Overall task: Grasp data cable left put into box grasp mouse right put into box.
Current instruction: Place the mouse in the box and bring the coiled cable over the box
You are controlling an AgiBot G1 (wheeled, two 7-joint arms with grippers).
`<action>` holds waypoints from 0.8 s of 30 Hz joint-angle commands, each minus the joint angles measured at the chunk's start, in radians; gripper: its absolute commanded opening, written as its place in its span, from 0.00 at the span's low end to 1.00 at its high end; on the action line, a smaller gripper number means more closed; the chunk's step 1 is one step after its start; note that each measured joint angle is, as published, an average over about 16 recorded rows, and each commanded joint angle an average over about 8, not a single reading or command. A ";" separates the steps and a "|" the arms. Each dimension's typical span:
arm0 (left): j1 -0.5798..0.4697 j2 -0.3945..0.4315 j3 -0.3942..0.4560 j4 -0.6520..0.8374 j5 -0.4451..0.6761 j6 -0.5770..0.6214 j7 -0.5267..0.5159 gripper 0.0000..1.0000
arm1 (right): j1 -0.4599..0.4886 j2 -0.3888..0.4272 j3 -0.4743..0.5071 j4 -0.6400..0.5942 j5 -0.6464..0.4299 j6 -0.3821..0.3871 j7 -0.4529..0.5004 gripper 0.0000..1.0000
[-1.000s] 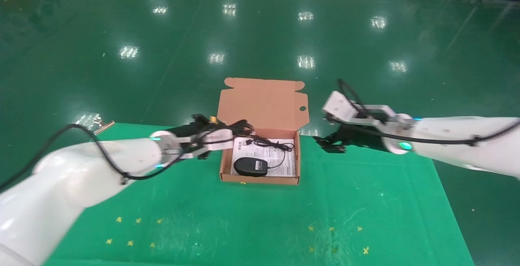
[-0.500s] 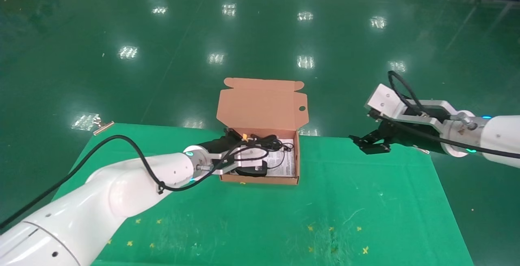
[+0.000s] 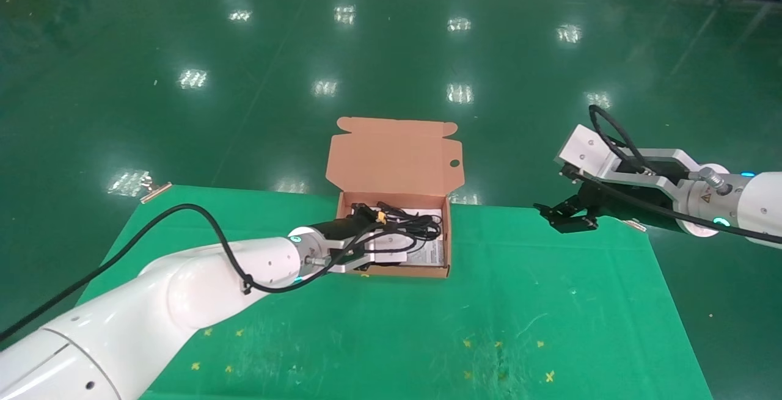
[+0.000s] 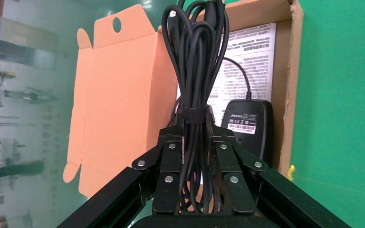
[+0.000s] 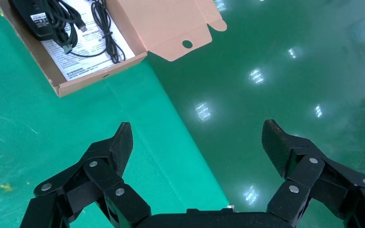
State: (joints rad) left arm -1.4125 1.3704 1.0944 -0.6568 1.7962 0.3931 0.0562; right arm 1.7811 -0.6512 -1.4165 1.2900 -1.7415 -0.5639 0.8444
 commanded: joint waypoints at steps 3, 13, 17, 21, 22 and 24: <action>-0.001 0.000 -0.001 -0.001 0.001 0.000 -0.001 1.00 | 0.000 -0.001 0.000 -0.001 0.000 0.000 -0.001 1.00; -0.001 -0.017 -0.009 -0.021 0.007 0.002 -0.008 1.00 | 0.002 -0.002 0.005 -0.006 0.009 0.005 -0.007 1.00; -0.017 -0.033 -0.016 -0.049 -0.001 -0.014 -0.015 1.00 | 0.021 0.009 0.017 0.002 0.005 0.014 -0.012 1.00; -0.047 -0.047 -0.033 -0.077 -0.004 -0.049 -0.027 1.00 | 0.065 0.023 0.035 0.016 -0.010 0.011 -0.027 1.00; -0.053 -0.049 -0.037 -0.082 -0.005 -0.056 -0.030 1.00 | 0.075 0.026 0.038 0.019 -0.015 0.008 -0.031 1.00; -0.065 -0.052 -0.043 -0.089 -0.006 -0.072 -0.036 1.00 | 0.097 0.032 0.043 0.027 -0.026 -0.001 -0.041 1.00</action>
State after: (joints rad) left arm -1.4696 1.3209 1.0556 -0.7396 1.7908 0.3301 0.0233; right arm 1.8693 -0.6227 -1.3750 1.3163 -1.7634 -0.5674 0.8068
